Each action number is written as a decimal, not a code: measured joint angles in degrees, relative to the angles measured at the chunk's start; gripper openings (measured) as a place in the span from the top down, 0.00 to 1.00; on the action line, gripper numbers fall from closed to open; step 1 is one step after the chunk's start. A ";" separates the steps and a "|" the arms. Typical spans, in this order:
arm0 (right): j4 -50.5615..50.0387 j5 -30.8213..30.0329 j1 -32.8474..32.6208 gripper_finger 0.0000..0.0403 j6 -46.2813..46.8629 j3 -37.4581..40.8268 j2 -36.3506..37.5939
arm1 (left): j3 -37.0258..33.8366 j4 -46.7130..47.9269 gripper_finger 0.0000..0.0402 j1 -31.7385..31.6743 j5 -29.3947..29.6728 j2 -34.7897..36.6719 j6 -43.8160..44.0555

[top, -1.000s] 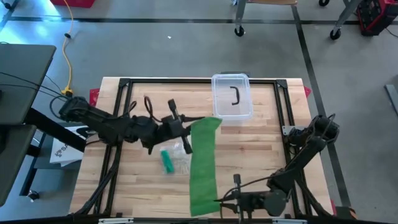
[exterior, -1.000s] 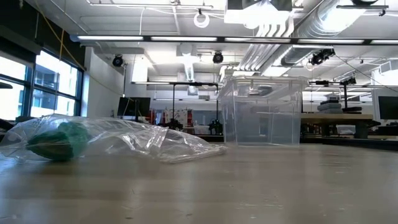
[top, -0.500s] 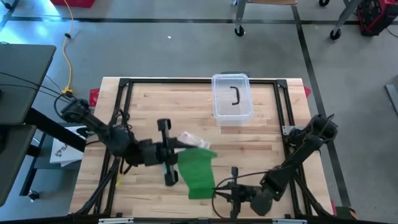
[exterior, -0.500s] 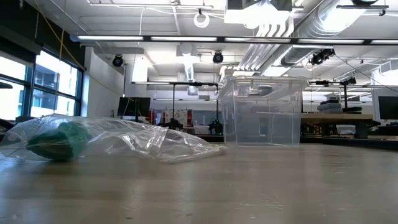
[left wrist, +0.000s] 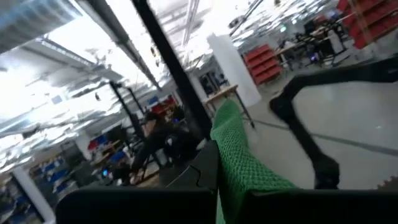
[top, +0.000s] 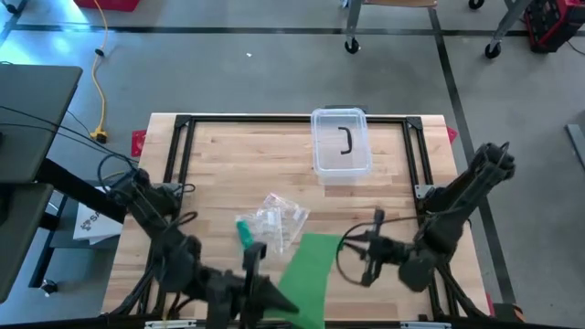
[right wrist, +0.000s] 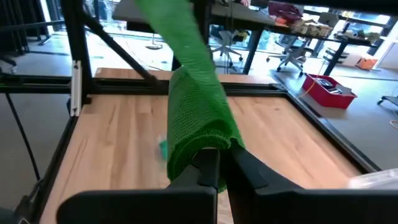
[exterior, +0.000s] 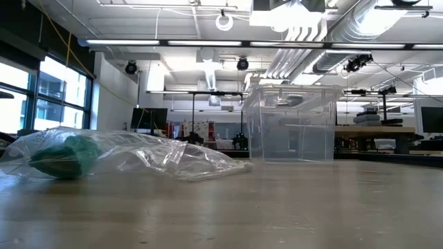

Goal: Roll bandage
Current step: Roll the green bandage

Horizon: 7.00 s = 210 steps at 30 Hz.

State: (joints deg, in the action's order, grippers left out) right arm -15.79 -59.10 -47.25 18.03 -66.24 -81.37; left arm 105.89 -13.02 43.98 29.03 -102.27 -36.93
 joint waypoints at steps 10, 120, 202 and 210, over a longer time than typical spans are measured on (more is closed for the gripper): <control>-2.06 -0.14 0.03 1.00 -1.12 6.15 15.10 | 6.66 4.01 1.00 0.20 -11.14 -7.05 4.37; 23.75 7.13 1.34 1.00 -12.89 18.71 21.58 | -14.34 8.56 0.52 -15.45 19.21 -19.60 47.64; 34.83 7.09 1.72 1.00 -6.39 18.64 7.96 | -18.04 -21.55 1.00 -7.44 -0.14 -4.71 9.98; 32.78 8.68 4.35 1.00 -3.37 18.69 7.50 | -17.74 -21.27 1.00 -11.24 -8.60 -5.21 18.11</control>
State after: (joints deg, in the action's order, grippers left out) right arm 16.99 -50.42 -42.91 14.66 -47.55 -73.87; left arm 88.15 -34.29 32.74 20.43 -107.48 -18.82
